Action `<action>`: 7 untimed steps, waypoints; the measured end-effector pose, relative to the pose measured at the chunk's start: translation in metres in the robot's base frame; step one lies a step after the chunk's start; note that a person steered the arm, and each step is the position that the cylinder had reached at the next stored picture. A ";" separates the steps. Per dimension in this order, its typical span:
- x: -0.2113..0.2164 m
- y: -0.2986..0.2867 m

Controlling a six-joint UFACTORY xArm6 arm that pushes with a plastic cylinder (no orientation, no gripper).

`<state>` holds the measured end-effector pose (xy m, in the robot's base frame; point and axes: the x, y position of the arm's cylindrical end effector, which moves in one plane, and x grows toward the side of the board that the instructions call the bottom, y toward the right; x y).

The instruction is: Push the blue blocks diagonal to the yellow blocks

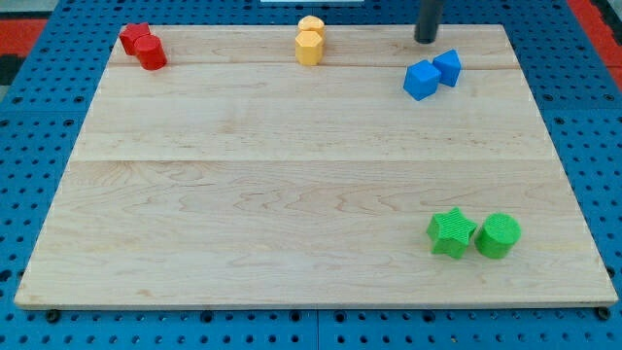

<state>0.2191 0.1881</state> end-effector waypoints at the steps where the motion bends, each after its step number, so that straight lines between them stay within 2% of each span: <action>1: 0.026 0.037; 2: 0.062 0.037; 3: 0.076 -0.010; 4: 0.047 -0.071; 5: 0.025 -0.042; 6: -0.024 -0.052; 7: -0.008 -0.083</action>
<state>0.2111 0.1054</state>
